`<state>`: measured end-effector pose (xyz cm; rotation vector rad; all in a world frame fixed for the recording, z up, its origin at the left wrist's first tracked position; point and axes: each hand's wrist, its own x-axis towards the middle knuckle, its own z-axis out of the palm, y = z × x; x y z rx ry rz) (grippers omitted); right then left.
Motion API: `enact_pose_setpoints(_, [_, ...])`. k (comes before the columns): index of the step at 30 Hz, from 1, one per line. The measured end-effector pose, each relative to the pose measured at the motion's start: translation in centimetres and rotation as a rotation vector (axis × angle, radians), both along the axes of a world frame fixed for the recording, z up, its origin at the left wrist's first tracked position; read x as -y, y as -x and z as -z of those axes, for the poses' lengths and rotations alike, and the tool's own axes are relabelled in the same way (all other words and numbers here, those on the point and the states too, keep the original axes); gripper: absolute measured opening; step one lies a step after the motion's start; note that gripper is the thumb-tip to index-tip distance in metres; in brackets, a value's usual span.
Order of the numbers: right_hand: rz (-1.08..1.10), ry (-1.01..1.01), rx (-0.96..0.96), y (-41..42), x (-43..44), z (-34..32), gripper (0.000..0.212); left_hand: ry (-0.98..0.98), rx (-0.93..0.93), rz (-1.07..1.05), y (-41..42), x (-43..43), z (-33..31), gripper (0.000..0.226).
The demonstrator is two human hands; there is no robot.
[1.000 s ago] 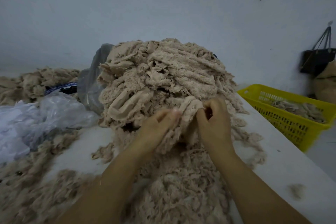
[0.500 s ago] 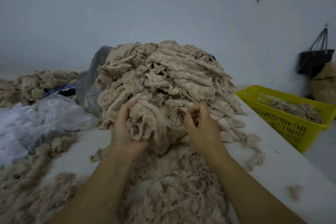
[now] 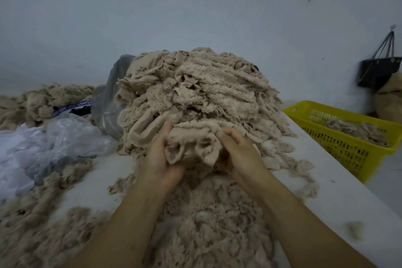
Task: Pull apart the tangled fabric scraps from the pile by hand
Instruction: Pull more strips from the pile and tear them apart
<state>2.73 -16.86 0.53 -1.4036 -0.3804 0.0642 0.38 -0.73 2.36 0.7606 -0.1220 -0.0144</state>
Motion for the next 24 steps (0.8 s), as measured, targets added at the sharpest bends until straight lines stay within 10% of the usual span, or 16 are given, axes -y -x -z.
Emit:
enact_pose_setpoints(4, [-0.051, 0.074, -0.072, 0.0, -0.7, 0.8, 0.063, -0.513, 0.012, -0.103, 0.6, 2.2, 0.7, 0.044])
enact_pose_setpoints(9, [0.103, 0.128, -0.088, -0.5, 0.8, 1.1, 0.011, -0.788, 0.109, -0.103, 0.6, 2.5, 1.4, 0.063])
enact_pose_setpoints(14, [0.306, -0.972, -0.178, -2.8, 6.0, -1.7, 0.046, -1.037, 0.014, -0.443, -1.0, -0.1, 2.0, 0.026])
enact_pose_setpoints(16, [0.361, -0.715, -0.252, -2.7, 6.2, -0.9, 0.055, -1.237, -0.017, -0.328, -1.5, -0.3, 2.6, 0.013])
enact_pose_setpoints(20, [0.454, 0.403, 0.039, -2.6, 3.4, 1.8, 0.011, -1.783, 0.155, -0.150, -1.6, 1.1, 4.4, 0.032])
enact_pose_setpoints(24, [0.183, 0.864, 0.333, -2.5, 1.9, 3.5, 0.039, -1.406, 0.158, -0.379, -1.2, 1.2, 3.7, 0.024])
